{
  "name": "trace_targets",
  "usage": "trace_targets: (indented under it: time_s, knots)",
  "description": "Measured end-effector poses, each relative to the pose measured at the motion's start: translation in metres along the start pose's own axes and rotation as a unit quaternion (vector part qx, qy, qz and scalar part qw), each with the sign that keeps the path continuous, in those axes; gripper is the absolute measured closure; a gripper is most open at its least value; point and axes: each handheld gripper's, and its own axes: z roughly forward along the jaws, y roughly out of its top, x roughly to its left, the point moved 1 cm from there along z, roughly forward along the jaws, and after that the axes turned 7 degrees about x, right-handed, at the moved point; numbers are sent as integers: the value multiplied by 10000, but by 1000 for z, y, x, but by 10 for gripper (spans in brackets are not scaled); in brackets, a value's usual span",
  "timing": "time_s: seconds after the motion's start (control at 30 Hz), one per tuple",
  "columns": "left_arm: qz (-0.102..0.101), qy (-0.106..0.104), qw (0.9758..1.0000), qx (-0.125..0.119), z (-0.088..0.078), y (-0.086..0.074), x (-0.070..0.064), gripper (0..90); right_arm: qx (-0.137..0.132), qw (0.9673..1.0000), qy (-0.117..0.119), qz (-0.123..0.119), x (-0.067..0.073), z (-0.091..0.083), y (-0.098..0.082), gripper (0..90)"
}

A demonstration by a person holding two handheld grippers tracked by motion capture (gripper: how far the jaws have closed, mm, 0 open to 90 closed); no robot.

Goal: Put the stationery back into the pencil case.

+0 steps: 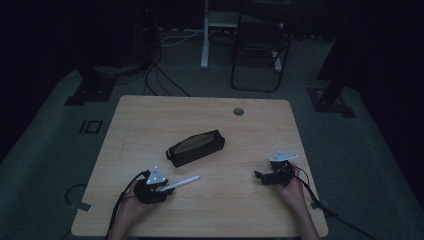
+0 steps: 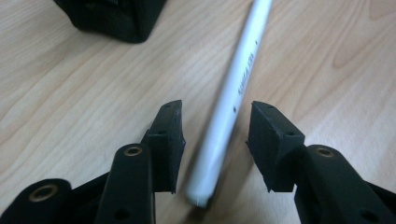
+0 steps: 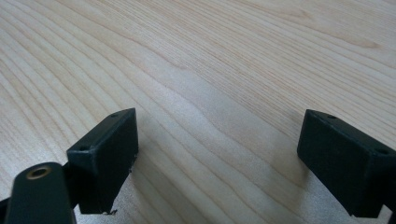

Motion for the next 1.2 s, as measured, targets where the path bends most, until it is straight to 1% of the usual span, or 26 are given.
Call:
trace_targets:
  time_s: [0.13,0.23,0.3,0.5,0.6,0.7,0.83,1.0,1.07,1.17,1.2]
  knots:
    - [77,-34,10000,41,-4,-4,1,615,-1,10000,0,-1,0,0,0,126]
    - [137,-72,9999,63,-4,-2,0,656,-1,10000,-1,-1,0,0,0,126]
    - [184,-87,9998,63,-2,-1,-1,666,0,10000,-1,-1,0,0,0,126]
    - [240,-167,9995,97,-1,3,-3,727,-1,10000,-1,-1,0,0,0,126]
    - [267,-190,9994,116,0,4,-4,777,0,10000,-1,-3,0,0,0,126]
    - [229,-187,9995,125,0,6,-4,782,-1,10000,-1,-2,0,0,0,126]
    - [238,-190,9995,129,1,7,-3,787,-1,10000,-1,-2,0,0,0,126]
    - [206,-232,9995,85,2,7,-2,789,0,10000,0,1,0,0,0,126]
    - [244,-160,9995,94,2,8,-2,789,0,10000,0,1,0,0,0,126]
    - [224,3,9997,100,4,11,-1,789,0,10000,0,2,0,0,0,126]
    - [236,19,9997,105,5,12,0,790,-1,10000,-1,0,0,0,0,126]
